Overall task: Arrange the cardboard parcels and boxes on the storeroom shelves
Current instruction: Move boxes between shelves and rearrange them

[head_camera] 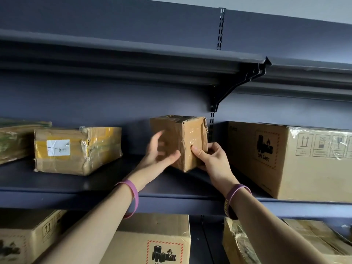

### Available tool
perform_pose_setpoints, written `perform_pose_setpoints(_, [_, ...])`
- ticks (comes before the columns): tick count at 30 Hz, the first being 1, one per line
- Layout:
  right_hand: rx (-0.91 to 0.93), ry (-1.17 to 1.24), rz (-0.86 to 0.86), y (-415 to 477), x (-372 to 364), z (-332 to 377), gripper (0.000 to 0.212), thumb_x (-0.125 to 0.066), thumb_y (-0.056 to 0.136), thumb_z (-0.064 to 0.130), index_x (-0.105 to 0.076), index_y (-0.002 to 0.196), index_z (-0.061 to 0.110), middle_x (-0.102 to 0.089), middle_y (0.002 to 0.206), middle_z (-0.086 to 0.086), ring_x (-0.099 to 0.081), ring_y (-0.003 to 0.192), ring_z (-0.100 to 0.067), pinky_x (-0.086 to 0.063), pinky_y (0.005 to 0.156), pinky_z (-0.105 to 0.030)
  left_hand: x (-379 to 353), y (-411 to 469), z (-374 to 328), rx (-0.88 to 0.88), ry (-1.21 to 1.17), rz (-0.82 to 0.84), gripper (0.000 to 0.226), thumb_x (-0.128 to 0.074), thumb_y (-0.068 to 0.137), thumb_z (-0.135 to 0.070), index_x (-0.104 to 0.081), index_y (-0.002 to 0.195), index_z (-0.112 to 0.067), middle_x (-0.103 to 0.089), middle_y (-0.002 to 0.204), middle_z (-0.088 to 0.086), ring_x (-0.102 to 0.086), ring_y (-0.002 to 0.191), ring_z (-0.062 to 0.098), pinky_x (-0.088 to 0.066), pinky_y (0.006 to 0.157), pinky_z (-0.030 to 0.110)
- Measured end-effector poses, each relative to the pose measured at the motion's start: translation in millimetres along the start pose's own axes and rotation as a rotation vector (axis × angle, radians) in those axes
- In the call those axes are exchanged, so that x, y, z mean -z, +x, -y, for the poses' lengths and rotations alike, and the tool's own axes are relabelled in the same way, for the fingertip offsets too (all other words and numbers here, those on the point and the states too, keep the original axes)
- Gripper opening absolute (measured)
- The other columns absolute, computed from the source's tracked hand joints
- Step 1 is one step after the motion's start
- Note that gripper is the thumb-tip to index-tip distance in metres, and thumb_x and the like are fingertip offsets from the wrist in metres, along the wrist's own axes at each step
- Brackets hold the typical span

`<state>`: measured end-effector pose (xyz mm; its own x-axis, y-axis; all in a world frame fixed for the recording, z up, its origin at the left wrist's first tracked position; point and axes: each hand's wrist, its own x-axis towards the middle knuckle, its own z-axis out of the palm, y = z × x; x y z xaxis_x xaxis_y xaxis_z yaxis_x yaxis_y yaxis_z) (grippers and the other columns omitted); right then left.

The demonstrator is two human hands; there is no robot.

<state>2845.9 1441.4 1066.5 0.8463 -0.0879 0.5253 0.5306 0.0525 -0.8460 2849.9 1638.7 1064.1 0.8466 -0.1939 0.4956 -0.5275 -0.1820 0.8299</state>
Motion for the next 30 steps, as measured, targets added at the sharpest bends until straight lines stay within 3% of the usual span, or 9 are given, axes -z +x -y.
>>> perform_pose_setpoints(3, [0.08, -0.154, 0.069, -1.3, -3.6, -2.7, 0.044, -0.087, 0.064, 0.029, -0.054, 0.088, 0.011, -0.071, 0.092, -0.012, -0.071, 0.083, -0.024, -0.061, 0.078, -0.043, -2.4, -1.6, -1.4, 0.018, -0.077, 0.159, 0.098, -0.074, 0.055, -0.074, -0.017, 0.134, -0.062, -0.047, 0.139, -0.022, -0.046, 0.133, 0.008, -0.035, 0.114, 0.036])
perform_pose_setpoints(5, [0.135, -0.189, 0.159, -1.2, -5.9, -6.3, 0.044, -0.087, 0.065, 0.027, -0.056, 0.091, 0.011, -0.071, 0.092, -0.014, -0.07, 0.083, -0.023, -0.06, 0.076, -0.039, -2.2, 0.3, -0.7, 0.021, -0.15, 0.108, 0.102, -0.08, 0.055, -0.067, -0.023, 0.138, -0.052, -0.055, 0.132, -0.024, -0.051, 0.128, 0.004, -0.037, 0.115, 0.035])
perform_pose_setpoints(9, [0.19, -0.1, 0.241, 1.1, -5.4, -9.2, 0.022, -0.078, 0.076, 0.026, -0.066, 0.095, 0.022, -0.067, 0.107, 0.003, -0.064, 0.106, -0.016, -0.05, 0.088, -0.022, 0.7, 1.0, -1.8, 0.051, -0.326, -0.054, 0.047, -0.075, 0.088, -0.031, -0.051, 0.127, -0.041, -0.068, 0.124, -0.014, -0.062, 0.121, 0.013, -0.048, 0.107, 0.043])
perform_pose_setpoints(11, [0.216, -0.164, 0.198, 2.6, -3.3, -9.2, 0.017, -0.075, 0.085, 0.022, -0.069, 0.099, 0.029, -0.064, 0.115, 0.011, -0.06, 0.113, -0.011, -0.046, 0.093, -0.018, 2.6, -0.4, -3.9, 0.09, -0.413, -0.071, 0.035, -0.065, 0.096, -0.023, -0.057, 0.128, -0.035, -0.07, 0.123, -0.009, -0.065, 0.117, 0.017, -0.05, 0.105, 0.046])
perform_pose_setpoints(14, [0.14, -0.277, 0.062, 3.5, -1.2, -7.6, 0.044, -0.073, 0.086, 0.028, -0.056, 0.127, 0.024, -0.054, 0.121, 0.017, -0.053, 0.11, 0.001, -0.046, 0.097, -0.017, 5.4, -0.3, -5.4, 0.138, -0.493, -0.065, 0.036, -0.062, 0.097, -0.016, -0.058, 0.131, -0.027, -0.07, 0.125, -0.001, -0.066, 0.116, 0.024, -0.052, 0.101, 0.049])
perform_pose_setpoints(17, [-0.044, -0.211, -0.029, 7.7, 3.4, -9.9, 0.096, -0.075, 0.075, 0.048, -0.027, 0.153, 0.019, -0.042, 0.14, 0.009, -0.044, 0.128, -0.012, -0.042, 0.112, -0.04, 6.2, -0.6, -7.7, 0.151, -0.504, -0.038, 0.031, -0.057, 0.098, -0.01, -0.062, 0.124, -0.026, -0.072, 0.121, 0.003, -0.067, 0.11, 0.028, -0.056, 0.088, 0.048])
perform_pose_setpoints(20, [-0.147, -0.087, -0.037, 8.1, 4.6, -7.4, 0.119, -0.079, 0.057, 0.057, -0.022, 0.156, 0.021, -0.04, 0.149, 0.001, -0.045, 0.134, -0.023, -0.046, 0.107, -0.053, 6.9, -1.2, -9.3, 0.149, -0.494, -0.046, 0.028, -0.054, 0.099, -0.01, -0.064, 0.12, -0.025, -0.073, 0.116, 0.004, -0.068, 0.105, 0.028, -0.056, 0.082, 0.046])
perform_pose_setpoints(24, [-0.17, -0.054, -0.093, 8.6, 8.9, -6.9, 0.081, -0.082, 0.065, 0.048, -0.053, 0.13, 0.011, -0.062, 0.128, -0.009, -0.063, 0.112, -0.025, -0.056, 0.095, -0.047, 7.8, -1.4, -10.2, 0.164, -0.565, -0.127, 0.024, -0.048, 0.102, -0.011, -0.066, 0.111, -0.024, -0.075, 0.106, 0.003, -0.068, 0.103, 0.028, -0.055, 0.086, 0.049])
perform_pose_setpoints(30, [-0.197, 0.098, -0.056, 6.0, 7.6, -0.1, 0.081, -0.083, 0.063, 0.035, -0.039, 0.129, 0.018, -0.058, 0.122, -0.004, -0.063, 0.11, -0.025, -0.057, 0.091, -0.049, 9.7, -2.9, -14.4, 0.217, -0.656, -0.23, 0.02, -0.046, 0.104, -0.013, -0.062, 0.106, -0.024, -0.071, 0.114, 0.014, -0.065, 0.11, 0.031, -0.053, 0.097, 0.053])
